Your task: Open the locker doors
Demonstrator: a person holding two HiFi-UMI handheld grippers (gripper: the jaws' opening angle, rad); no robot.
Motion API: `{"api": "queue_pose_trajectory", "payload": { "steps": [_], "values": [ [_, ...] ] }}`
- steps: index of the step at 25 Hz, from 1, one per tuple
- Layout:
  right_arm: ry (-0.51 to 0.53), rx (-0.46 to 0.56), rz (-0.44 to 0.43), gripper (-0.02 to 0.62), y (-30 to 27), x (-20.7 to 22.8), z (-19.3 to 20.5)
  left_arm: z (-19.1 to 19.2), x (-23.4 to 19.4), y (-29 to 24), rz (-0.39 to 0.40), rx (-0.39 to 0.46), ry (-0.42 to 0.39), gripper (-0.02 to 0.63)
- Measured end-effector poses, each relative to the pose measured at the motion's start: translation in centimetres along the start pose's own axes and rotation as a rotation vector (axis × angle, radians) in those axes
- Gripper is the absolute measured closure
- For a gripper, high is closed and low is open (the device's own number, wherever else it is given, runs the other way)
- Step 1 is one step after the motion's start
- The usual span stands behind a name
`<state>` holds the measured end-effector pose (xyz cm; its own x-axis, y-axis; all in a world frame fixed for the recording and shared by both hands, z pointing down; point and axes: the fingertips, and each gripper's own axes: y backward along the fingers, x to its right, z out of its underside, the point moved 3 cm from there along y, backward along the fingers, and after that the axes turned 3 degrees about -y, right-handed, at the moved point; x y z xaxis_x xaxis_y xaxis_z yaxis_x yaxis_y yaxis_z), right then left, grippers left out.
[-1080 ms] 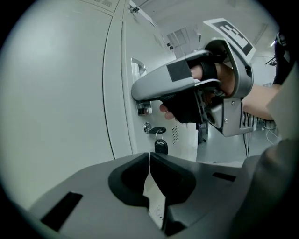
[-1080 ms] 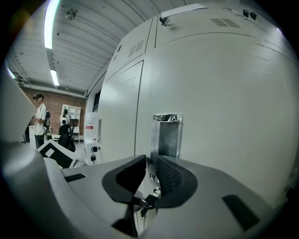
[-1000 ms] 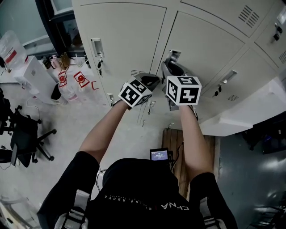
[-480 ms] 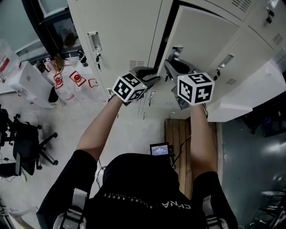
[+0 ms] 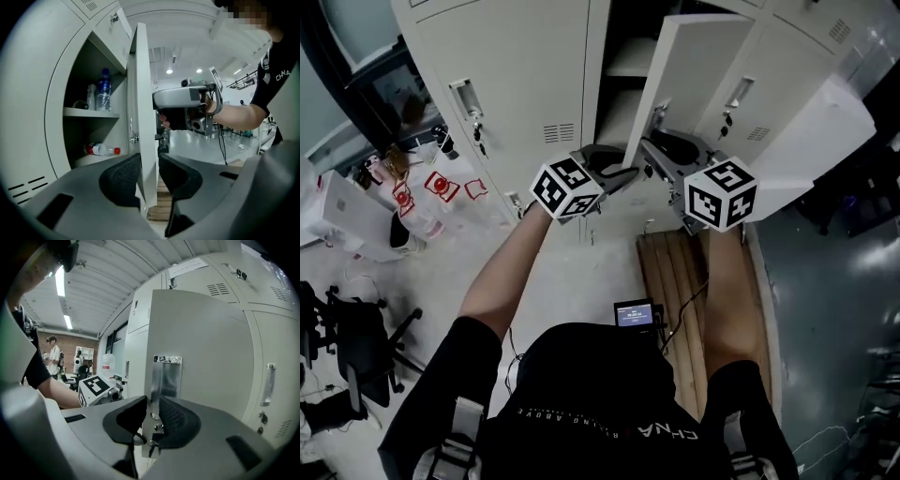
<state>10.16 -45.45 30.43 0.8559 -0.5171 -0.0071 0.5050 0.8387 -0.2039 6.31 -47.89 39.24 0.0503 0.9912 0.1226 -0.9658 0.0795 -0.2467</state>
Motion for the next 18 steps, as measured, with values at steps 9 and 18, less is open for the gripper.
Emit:
{"api": "queue_pose_trajectory", "payload": {
  "steps": [9,18],
  "values": [
    [0.109,0.056,0.21,0.512,6.0,-0.6,1.4,-1.2,4.6,-2.2,0.181,0.049,-0.006,0.509],
    [0.101,0.059,0.367,0.512,12.3,1.1,3.2,-2.5,8.9,-6.6,0.368,0.08,-0.021,0.528]
  ]
}}
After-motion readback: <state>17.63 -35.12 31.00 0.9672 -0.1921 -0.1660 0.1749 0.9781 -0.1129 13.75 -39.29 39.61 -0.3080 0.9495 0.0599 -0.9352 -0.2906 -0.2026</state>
